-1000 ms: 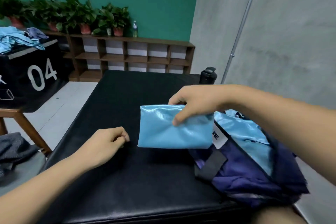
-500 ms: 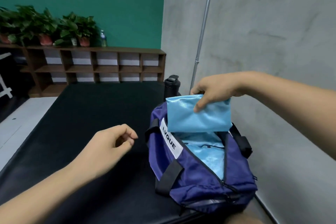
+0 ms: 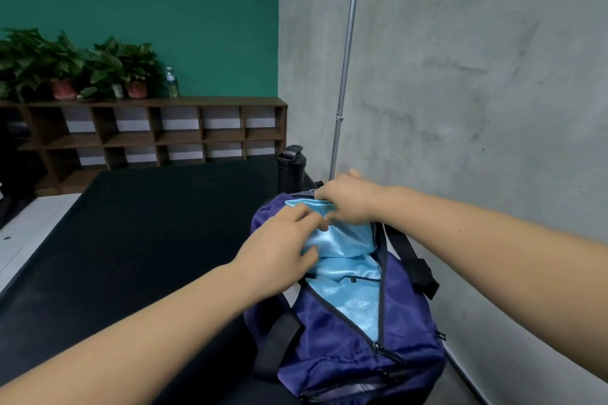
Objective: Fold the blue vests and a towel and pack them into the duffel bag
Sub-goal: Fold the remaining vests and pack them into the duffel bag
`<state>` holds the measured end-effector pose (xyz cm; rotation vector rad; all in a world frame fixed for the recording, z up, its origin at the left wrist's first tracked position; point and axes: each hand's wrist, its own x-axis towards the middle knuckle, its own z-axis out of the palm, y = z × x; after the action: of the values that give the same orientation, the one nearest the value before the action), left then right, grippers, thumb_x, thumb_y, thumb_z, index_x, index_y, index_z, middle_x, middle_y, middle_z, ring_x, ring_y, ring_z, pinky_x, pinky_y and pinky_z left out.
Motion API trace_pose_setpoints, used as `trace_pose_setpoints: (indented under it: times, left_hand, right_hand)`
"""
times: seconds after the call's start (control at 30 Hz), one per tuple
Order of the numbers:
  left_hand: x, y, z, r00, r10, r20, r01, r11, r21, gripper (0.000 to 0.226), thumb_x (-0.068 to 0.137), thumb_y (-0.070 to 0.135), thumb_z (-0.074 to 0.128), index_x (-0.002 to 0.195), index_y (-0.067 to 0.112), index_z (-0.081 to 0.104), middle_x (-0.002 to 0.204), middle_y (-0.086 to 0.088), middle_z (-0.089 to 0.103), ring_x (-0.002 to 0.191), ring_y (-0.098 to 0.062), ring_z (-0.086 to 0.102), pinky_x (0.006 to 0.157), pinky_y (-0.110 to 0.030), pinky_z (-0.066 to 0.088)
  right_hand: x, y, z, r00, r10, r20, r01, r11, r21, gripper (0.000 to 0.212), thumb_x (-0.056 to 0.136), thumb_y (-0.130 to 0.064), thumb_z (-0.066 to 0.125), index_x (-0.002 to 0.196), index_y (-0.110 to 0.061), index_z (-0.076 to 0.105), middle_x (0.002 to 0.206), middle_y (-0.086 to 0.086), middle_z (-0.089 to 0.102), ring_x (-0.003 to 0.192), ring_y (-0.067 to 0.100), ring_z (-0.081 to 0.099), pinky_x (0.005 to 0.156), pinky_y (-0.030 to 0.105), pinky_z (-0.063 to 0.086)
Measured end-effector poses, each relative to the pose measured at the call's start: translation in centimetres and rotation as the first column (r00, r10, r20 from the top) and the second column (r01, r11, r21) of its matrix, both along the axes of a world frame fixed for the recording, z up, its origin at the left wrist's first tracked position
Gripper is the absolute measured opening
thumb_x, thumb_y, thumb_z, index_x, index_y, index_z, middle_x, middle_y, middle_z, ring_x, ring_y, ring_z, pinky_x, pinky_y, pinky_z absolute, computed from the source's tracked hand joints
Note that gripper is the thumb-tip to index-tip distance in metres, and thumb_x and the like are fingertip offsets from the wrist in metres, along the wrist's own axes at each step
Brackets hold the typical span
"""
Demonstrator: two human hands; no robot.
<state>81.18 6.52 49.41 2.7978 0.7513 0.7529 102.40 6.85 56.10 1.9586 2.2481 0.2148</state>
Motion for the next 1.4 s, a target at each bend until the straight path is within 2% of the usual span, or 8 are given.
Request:
trace_pose_setpoints:
  times: [0.13, 0.27, 0.37, 0.57, 0.77, 0.93, 1.17, 1.4]
  left_hand:
    - [2.3, 1.6, -1.1, 0.98, 0.056, -0.19, -0.042, 0.996, 0.079, 0.054, 0.096, 0.029, 0.059, 0.149, 0.03, 0.048, 0.145, 0.005, 0.049, 0.125, -0.025, 0.054, 0.098, -0.044, 0.05]
    - [4.0, 1.9, -1.4, 0.942, 0.113, -0.315, -0.1, 0.993, 0.059, 0.064, 0.103, 0.04, 0.056, 0.162, 0.038, 0.029, 0.155, 0.001, 0.043, 0.138, -0.027, 0.047, 0.105, -0.047, 0.049]
    - [5.3, 1.9, -1.5, 0.912, 0.133, -0.388, -0.119, 0.991, 0.06, 0.069, 0.104, 0.05, 0.054, 0.165, 0.042, 0.022, 0.164, 0.001, 0.034, 0.144, -0.029, 0.041, 0.108, -0.052, 0.049]
    - [6.7, 2.3, -1.0, 0.871, 0.162, -0.464, -0.153, 0.987, 0.059, 0.078, 0.103, 0.054, 0.054, 0.168, 0.04, 0.013, 0.172, 0.004, 0.025, 0.149, -0.031, 0.032, 0.117, -0.058, 0.039]
    - [8.5, 2.8, -1.6, 0.812, 0.194, -0.55, -0.124, 0.979, 0.163, 0.063, 0.113, 0.047, 0.033, 0.17, 0.03, 0.011, 0.169, -0.001, 0.034, 0.15, -0.034, 0.034, 0.12, -0.051, 0.028]
    - [10.6, 3.8, -3.1, 0.762, 0.231, -0.605, -0.256, 0.966, 0.047, 0.066, 0.116, 0.039, 0.027, 0.17, 0.032, -0.01, 0.179, -0.009, 0.003, 0.164, -0.038, 0.0, 0.132, -0.056, 0.003]
    - [12.2, 4.8, -2.3, 0.745, 0.311, -0.59, -0.462, 0.878, -0.12, 0.08, 0.111, 0.029, 0.041, 0.165, 0.05, -0.014, 0.172, -0.01, 0.018, 0.149, -0.041, 0.03, 0.12, -0.063, 0.025]
    - [12.5, 2.5, -1.5, 0.717, 0.378, -0.586, -0.373, 0.918, 0.135, 0.098, 0.099, 0.025, 0.061, 0.169, 0.039, -0.006, 0.172, -0.015, 0.02, 0.15, -0.04, 0.031, 0.118, -0.056, 0.028]
  right_hand:
    - [1.6, 0.2, 0.0, 0.999, 0.047, 0.013, -0.048, 0.99, 0.132, 0.022, 0.094, -0.038, 0.071, 0.112, -0.029, 0.063, 0.113, -0.001, 0.057, 0.115, 0.025, 0.05, 0.096, 0.04, 0.033]
    - [3.3, 0.0, 0.9, 0.991, -0.12, -0.063, 0.128, 0.979, 0.158, 0.036, 0.092, -0.032, 0.067, 0.125, -0.022, 0.057, 0.129, 0.006, 0.055, 0.119, 0.031, 0.054, 0.095, 0.039, 0.045]
    - [3.6, 0.1, 0.8, 0.966, -0.255, -0.045, 0.257, 0.964, 0.068, 0.022, 0.09, -0.028, 0.066, 0.11, -0.02, 0.064, 0.115, 0.009, 0.068, 0.106, 0.034, 0.067, 0.079, 0.036, 0.055]
    - [2.9, 0.2, 1.0, 0.942, -0.32, -0.097, 0.334, 0.899, 0.281, 0.02, 0.098, -0.019, 0.053, 0.106, -0.011, 0.069, 0.108, 0.017, 0.07, 0.095, 0.04, 0.067, 0.072, 0.035, 0.042]
    - [2.5, -0.8, 2.3, 0.923, -0.277, -0.268, 0.366, 0.848, 0.383, 0.014, 0.098, -0.018, 0.049, 0.084, -0.014, 0.048, 0.077, 0.005, 0.045, 0.079, 0.036, 0.049, 0.068, 0.036, 0.038]
    - [2.4, -1.1, 2.3, 0.93, -0.257, -0.262, 0.343, 0.864, 0.369, 0.014, 0.097, -0.018, 0.049, 0.084, -0.016, 0.048, 0.079, 0.006, 0.047, 0.079, 0.036, 0.051, 0.067, 0.036, 0.038]
    - [3.2, -1.6, 2.2, 0.937, -0.238, -0.257, 0.322, 0.875, 0.362, 0.019, 0.096, -0.02, 0.051, 0.078, -0.017, 0.046, 0.081, 0.007, 0.052, 0.08, 0.037, 0.055, 0.064, 0.036, 0.038]
    - [4.1, -1.6, 1.8, 0.93, -0.22, -0.294, 0.322, 0.872, 0.369, 0.016, 0.095, -0.021, 0.054, 0.081, -0.015, 0.053, 0.082, 0.008, 0.059, 0.08, 0.037, 0.059, 0.062, 0.037, 0.041]
